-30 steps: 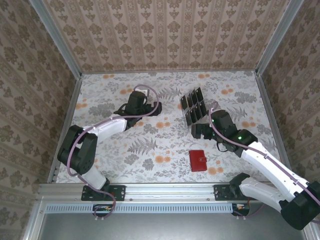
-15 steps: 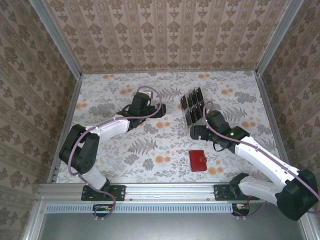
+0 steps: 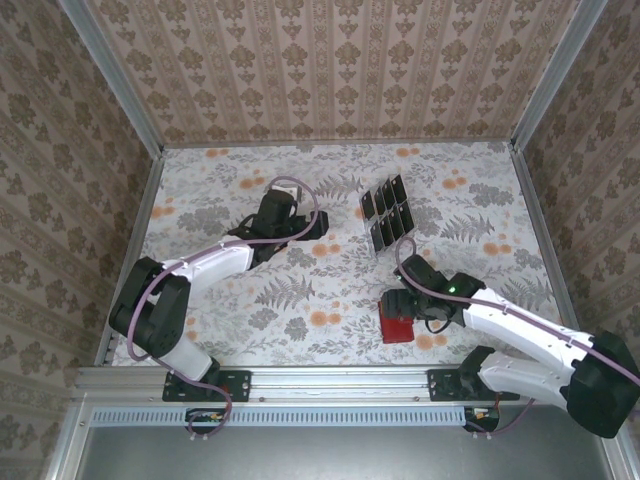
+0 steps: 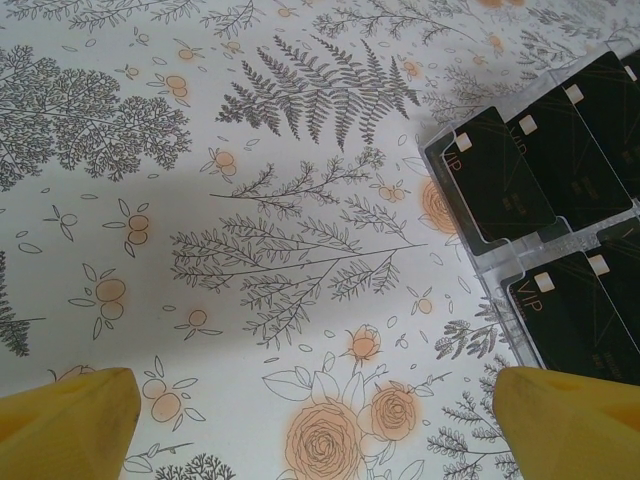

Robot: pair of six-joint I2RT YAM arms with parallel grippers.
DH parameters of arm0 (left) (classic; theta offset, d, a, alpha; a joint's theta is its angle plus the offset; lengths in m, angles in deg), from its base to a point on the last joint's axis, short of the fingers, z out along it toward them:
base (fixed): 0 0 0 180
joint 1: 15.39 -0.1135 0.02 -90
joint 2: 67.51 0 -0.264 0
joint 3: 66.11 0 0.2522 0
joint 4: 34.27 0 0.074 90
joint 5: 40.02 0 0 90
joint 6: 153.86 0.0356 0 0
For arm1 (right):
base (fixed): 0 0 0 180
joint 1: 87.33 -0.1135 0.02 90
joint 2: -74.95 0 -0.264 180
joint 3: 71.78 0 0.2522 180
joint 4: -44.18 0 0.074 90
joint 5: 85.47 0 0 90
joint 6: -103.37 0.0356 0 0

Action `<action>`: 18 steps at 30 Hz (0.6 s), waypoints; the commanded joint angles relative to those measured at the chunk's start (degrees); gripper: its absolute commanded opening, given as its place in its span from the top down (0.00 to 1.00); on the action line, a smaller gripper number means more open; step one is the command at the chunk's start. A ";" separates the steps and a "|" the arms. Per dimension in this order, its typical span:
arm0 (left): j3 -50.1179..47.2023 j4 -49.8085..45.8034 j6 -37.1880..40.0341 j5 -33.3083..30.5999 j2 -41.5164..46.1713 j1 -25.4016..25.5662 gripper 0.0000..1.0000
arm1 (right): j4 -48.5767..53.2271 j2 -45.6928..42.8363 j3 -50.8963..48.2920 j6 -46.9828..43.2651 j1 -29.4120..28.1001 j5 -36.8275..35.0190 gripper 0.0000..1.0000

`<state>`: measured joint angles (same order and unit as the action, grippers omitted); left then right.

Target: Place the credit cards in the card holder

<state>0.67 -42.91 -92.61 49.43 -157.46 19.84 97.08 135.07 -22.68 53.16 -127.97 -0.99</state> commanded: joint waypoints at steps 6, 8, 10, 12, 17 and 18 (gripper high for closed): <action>-0.74 -0.04 -0.16 0.99 -1.13 0.25 0.00 | -1.40 6.26 -1.36 4.45 -4.87 2.53 0.09; -0.81 -0.12 -0.08 0.95 -1.13 0.20 0.00 | -2.12 6.91 -1.83 4.92 -5.51 2.78 0.09; -0.97 -0.07 0.01 0.90 -1.02 0.20 0.00 | -3.11 7.68 -2.11 5.39 -5.89 2.97 0.09; -1.13 -0.11 0.01 0.85 -0.88 0.20 0.00 | -3.76 8.71 -2.20 5.70 -6.23 2.84 0.08; -1.20 -0.20 0.18 0.88 -0.68 0.20 0.00 | -5.68 11.83 -1.77 6.09 -7.16 2.80 0.08; -1.13 -0.26 0.14 0.79 -0.70 0.15 0.00 | -5.97 12.40 -1.51 6.13 -7.51 2.79 0.08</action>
<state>-0.01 -42.89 -92.61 49.82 -157.79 19.84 92.42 146.11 -24.02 57.95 -134.55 1.22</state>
